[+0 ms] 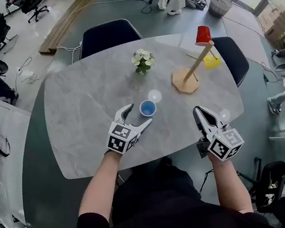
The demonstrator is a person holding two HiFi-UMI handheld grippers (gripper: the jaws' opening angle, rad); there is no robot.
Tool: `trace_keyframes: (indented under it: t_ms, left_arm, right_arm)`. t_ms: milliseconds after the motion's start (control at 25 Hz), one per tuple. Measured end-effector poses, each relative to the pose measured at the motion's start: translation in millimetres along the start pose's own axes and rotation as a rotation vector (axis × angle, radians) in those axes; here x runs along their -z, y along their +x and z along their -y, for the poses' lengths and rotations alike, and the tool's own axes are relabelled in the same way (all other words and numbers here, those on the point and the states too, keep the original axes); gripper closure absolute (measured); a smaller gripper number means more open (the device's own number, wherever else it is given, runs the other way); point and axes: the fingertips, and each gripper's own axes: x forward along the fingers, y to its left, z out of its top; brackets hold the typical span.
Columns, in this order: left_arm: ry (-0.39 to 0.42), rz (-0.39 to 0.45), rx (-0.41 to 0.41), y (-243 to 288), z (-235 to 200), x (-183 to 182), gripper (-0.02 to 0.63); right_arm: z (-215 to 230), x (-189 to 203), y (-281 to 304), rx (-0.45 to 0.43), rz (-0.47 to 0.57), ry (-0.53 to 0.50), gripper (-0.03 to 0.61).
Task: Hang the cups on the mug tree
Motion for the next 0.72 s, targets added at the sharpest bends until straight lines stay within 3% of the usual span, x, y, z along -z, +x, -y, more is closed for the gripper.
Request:
trace_keyframes:
  t_ms: [360,720]
  left_arm:
    - [0.072,-0.154,0.06,52.2,-5.1,61.3,0.247]
    - [0.072,-0.166,0.085,83.0,-11.7,72.1,0.268]
  right_arm:
    - [-20.3,30.5,32.8,0.009,-0.043,-0.005,0.555]
    - [-7.2,43.4,24.4,0.086,-0.092,-0.011,0.555]
